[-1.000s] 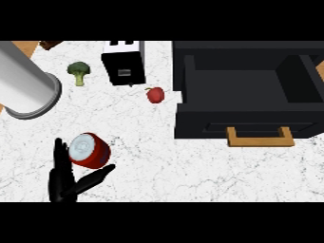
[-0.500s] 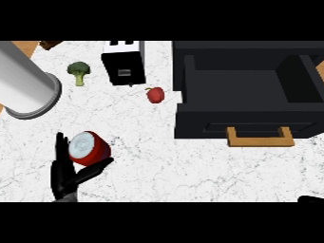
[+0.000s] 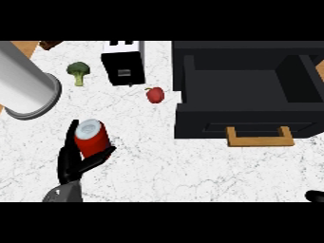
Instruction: Pick up the can, place it into the drawer and close the drawer
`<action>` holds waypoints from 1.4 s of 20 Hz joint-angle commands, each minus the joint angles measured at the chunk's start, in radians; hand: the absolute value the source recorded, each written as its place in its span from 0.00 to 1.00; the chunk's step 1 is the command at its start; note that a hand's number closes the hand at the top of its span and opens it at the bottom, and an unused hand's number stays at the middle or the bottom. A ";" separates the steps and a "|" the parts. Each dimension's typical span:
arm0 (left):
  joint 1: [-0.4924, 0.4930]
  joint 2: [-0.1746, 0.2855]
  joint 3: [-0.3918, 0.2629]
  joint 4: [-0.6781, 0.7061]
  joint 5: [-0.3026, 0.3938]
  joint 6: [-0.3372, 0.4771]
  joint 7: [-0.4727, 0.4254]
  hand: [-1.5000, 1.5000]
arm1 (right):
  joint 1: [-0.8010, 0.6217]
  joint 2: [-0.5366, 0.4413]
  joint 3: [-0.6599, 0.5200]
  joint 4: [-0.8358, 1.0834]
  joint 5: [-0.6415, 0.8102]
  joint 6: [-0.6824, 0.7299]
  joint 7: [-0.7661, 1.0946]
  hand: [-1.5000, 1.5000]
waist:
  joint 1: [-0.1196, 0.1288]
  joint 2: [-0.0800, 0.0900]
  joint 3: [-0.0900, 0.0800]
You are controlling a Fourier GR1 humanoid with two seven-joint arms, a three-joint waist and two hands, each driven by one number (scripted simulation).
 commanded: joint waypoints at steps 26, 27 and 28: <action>-0.479 -0.040 -0.022 0.261 -0.032 -0.193 0.007 1.00 | -0.003 0.045 0.030 0.007 0.089 -0.018 -0.048 0.00 | -0.001 0.001 -0.001; -0.462 0.004 -0.035 0.185 -0.028 -0.220 0.089 1.00 | -0.030 0.017 0.020 -0.038 0.088 -0.037 0.033 0.00 | 0.006 -0.002 -0.001; -0.454 0.007 -0.047 0.167 -0.032 -0.234 0.119 1.00 | -0.044 0.000 -0.015 -0.026 0.056 -0.031 0.019 0.00 | 0.005 -0.002 0.000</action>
